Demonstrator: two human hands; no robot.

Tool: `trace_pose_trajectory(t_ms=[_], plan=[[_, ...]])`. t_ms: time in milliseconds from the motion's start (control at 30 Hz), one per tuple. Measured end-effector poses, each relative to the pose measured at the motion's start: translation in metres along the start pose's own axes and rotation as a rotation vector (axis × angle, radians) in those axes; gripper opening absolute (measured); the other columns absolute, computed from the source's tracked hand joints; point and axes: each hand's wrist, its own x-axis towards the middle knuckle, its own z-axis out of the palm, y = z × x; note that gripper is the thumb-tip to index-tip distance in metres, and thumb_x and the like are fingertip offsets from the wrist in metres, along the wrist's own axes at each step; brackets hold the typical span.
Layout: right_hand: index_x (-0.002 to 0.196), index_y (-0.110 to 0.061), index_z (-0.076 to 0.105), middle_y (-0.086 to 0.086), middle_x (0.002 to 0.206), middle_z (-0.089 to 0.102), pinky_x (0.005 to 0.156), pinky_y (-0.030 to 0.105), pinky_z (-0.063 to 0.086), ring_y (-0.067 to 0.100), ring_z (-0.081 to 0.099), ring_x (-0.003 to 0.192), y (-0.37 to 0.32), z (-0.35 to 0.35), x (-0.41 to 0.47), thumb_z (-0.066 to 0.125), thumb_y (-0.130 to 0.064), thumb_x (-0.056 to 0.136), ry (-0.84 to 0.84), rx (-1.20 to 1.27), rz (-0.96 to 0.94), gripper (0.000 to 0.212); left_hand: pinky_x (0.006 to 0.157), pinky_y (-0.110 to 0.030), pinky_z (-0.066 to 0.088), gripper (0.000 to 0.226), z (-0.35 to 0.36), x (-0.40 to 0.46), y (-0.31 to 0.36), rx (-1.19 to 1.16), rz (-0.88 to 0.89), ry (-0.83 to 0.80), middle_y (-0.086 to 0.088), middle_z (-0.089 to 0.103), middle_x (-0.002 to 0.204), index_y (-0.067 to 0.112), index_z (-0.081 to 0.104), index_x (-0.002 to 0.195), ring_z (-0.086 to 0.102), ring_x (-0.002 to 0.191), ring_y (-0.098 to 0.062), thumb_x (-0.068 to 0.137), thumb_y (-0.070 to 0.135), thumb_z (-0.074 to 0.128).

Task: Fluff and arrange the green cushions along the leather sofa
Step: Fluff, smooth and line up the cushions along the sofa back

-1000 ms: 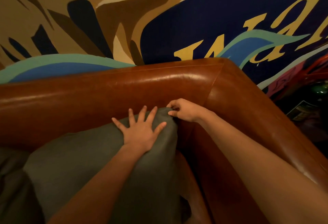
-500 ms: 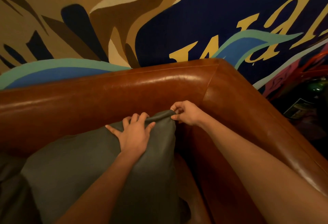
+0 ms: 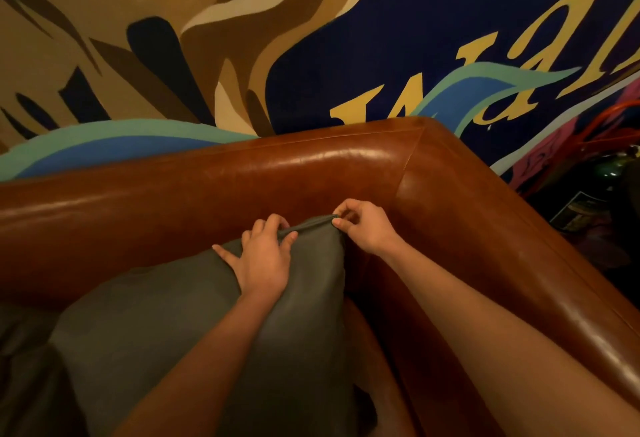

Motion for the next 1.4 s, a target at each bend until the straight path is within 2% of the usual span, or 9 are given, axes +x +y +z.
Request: trace_pose_trajectory(t_ms=[233, 500, 633, 833, 1000, 1100, 1167, 1233, 1400], plan=[[0.145, -0.020, 0.038, 0.008, 0.142, 0.047, 0.101, 0.032, 0.040, 0.025, 0.046, 0.130, 0.017, 0.002, -0.021, 0.064, -0.048, 0.086, -0.107, 0.199, 0.185, 0.070, 0.108, -0.066, -0.007, 0.071, -0.006, -0.032, -0.017, 0.321, 0.473, -0.087, 0.014, 0.018, 0.157, 0.041, 0.020, 0.146, 0.008, 0.147, -0.017, 0.083, 0.072, 0.012], [0.139, -0.016, 0.044, 0.009, 0.129, 0.055, 0.081, 0.035, 0.048, 0.023, 0.055, 0.113, 0.073, 0.039, -0.115, 0.049, -0.034, 0.099, -0.279, 0.119, 0.470, 0.044, 0.100, -0.074, 0.010, 0.067, 0.012, -0.092, -0.017, 0.581, 0.876, -0.161, 0.001, 0.046, 0.145, 0.032, 0.049, 0.136, 0.037, 0.137, -0.030, 0.085, 0.070, 0.028], [0.128, -0.008, 0.051, 0.006, 0.104, 0.057, 0.057, 0.020, 0.047, 0.016, 0.062, 0.091, 0.119, 0.078, -0.180, 0.043, -0.011, 0.098, -0.253, 0.274, 0.626, 0.030, 0.103, -0.076, 0.002, 0.074, 0.029, -0.122, -0.021, 0.677, 0.913, -0.223, 0.001, 0.037, 0.151, 0.032, 0.045, 0.139, 0.026, 0.143, -0.029, 0.083, 0.074, 0.021], [0.143, -0.015, 0.036, 0.007, 0.134, 0.047, 0.062, 0.030, 0.052, 0.022, 0.051, 0.098, 0.158, 0.149, -0.224, 0.039, -0.026, 0.102, -0.035, 0.646, 0.891, 0.042, 0.096, -0.075, -0.021, 0.087, 0.050, -0.151, -0.035, 0.817, 0.977, -0.187, 0.003, 0.001, 0.161, 0.034, 0.013, 0.150, -0.010, 0.146, -0.029, 0.077, 0.079, 0.003], [0.145, -0.019, 0.032, 0.007, 0.131, 0.048, 0.052, 0.031, 0.056, 0.021, 0.060, 0.083, 0.155, 0.174, -0.218, 0.038, -0.001, 0.100, 0.133, 0.999, 0.881, 0.049, 0.099, -0.072, -0.021, 0.094, 0.051, -0.142, -0.054, 0.895, 0.999, -0.182, 0.001, -0.009, 0.160, 0.034, 0.003, 0.151, -0.021, 0.144, -0.027, 0.072, 0.086, 0.006], [0.143, -0.029, 0.039, 0.001, 0.141, 0.048, 0.069, 0.040, 0.058, 0.024, 0.059, 0.105, 0.166, 0.179, -0.215, 0.051, 0.006, 0.091, 0.137, 0.755, 0.768, 0.064, 0.099, -0.071, -0.023, 0.096, 0.050, -0.136, -0.058, 0.927, 1.031, -0.159, 0.001, -0.010, 0.160, 0.033, 0.002, 0.151, -0.020, 0.145, -0.026, 0.072, 0.087, 0.007], [0.129, -0.023, 0.055, 0.004, 0.118, 0.063, 0.082, 0.039, 0.055, 0.022, 0.062, 0.102, 0.173, 0.177, -0.218, 0.064, -0.005, 0.087, 0.142, 0.335, 0.667, 0.047, 0.100, -0.071, -0.022, 0.095, 0.050, -0.133, -0.058, 0.920, 1.033, -0.145, 0.002, -0.009, 0.160, 0.033, 0.002, 0.151, -0.019, 0.145, -0.026, 0.073, 0.087, 0.008], [0.117, -0.018, 0.063, 0.002, 0.098, 0.066, 0.080, 0.034, 0.052, 0.020, 0.064, 0.093, 0.178, 0.173, -0.222, 0.068, -0.019, 0.087, 0.168, 0.077, 0.592, 0.030, 0.100, -0.071, -0.022, 0.094, 0.051, -0.131, -0.058, 0.917, 1.034, -0.131, 0.002, -0.009, 0.160, 0.034, 0.003, 0.151, -0.019, 0.145, -0.026, 0.073, 0.086, 0.008], [0.109, -0.019, 0.065, 0.002, 0.104, 0.066, 0.073, 0.033, 0.051, 0.024, 0.063, 0.096, 0.173, 0.175, -0.226, 0.059, -0.026, 0.093, 0.139, -0.151, 0.525, 0.018, 0.100, -0.069, -0.024, 0.091, 0.050, -0.123, -0.061, 0.898, 1.035, -0.129, 0.003, -0.007, 0.160, 0.035, 0.002, 0.150, -0.017, 0.146, -0.024, 0.075, 0.085, 0.012]])
